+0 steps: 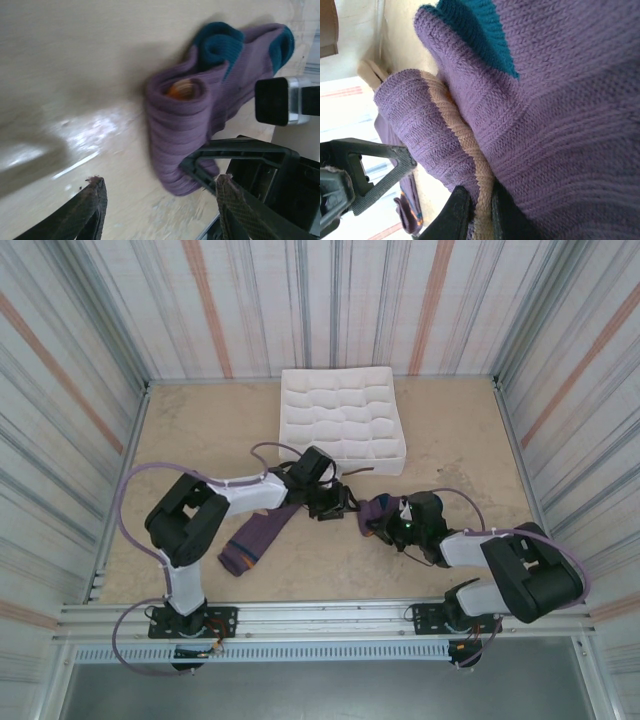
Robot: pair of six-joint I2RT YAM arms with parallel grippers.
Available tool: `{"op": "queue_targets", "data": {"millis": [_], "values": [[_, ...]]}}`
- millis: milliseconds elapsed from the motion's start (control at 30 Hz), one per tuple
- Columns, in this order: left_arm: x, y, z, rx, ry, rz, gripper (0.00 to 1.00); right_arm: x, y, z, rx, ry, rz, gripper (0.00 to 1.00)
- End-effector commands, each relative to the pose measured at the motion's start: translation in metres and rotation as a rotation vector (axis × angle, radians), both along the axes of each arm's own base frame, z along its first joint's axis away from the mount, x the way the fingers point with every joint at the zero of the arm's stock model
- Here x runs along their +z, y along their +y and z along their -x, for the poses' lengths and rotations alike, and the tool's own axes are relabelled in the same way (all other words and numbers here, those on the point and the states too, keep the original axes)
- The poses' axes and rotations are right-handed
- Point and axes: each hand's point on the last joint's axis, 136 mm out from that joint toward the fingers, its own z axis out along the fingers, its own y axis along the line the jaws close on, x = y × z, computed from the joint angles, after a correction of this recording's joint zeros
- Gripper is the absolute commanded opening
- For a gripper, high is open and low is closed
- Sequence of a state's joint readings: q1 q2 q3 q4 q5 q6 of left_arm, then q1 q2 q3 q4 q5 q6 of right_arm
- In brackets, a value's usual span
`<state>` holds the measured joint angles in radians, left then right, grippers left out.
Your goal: Roll the socks
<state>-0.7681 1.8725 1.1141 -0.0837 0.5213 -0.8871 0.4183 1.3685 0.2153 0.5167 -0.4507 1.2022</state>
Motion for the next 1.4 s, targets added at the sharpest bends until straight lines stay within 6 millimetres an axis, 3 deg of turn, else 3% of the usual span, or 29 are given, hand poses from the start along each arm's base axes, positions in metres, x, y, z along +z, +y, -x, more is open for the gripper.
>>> {"op": "queue_targets", "data": {"millis": [0, 333, 533, 633, 833, 967, 1167, 1367], "values": [[-0.006, -0.007, -0.016, 0.018, -0.056, 0.008, 0.57, -0.056, -0.03, 0.044, -0.071, 0.275, 0.132, 0.0], [-0.027, -0.021, -0.017, 0.008, -0.06, -0.005, 0.51, -0.056, -0.03, 0.044, -0.07, 0.28, 0.132, 0.0], [-0.038, -0.024, -0.015, 0.01, -0.036, -0.018, 0.41, -0.057, -0.032, 0.044, -0.079, 0.28, 0.133, 0.0], [-0.043, -0.022, -0.015, 0.021, -0.027, -0.03, 0.34, -0.056, -0.03, 0.043, -0.071, 0.277, 0.129, 0.0], [-0.049, -0.015, -0.018, 0.068, -0.021, -0.071, 0.06, -0.049, -0.023, 0.034, -0.039, 0.228, 0.11, 0.0], [-0.046, -0.001, -0.026, 0.105, -0.021, -0.095, 0.0, -0.036, -0.016, 0.022, 0.018, 0.152, 0.126, 0.1], [-0.036, 0.045, -0.038, 0.202, -0.002, -0.132, 0.0, 0.003, 0.021, 0.002, 0.219, -0.013, 0.165, 0.41], [-0.027, 0.085, -0.03, 0.255, 0.029, -0.157, 0.0, 0.042, 0.047, -0.007, 0.374, -0.219, 0.363, 0.49]]}}
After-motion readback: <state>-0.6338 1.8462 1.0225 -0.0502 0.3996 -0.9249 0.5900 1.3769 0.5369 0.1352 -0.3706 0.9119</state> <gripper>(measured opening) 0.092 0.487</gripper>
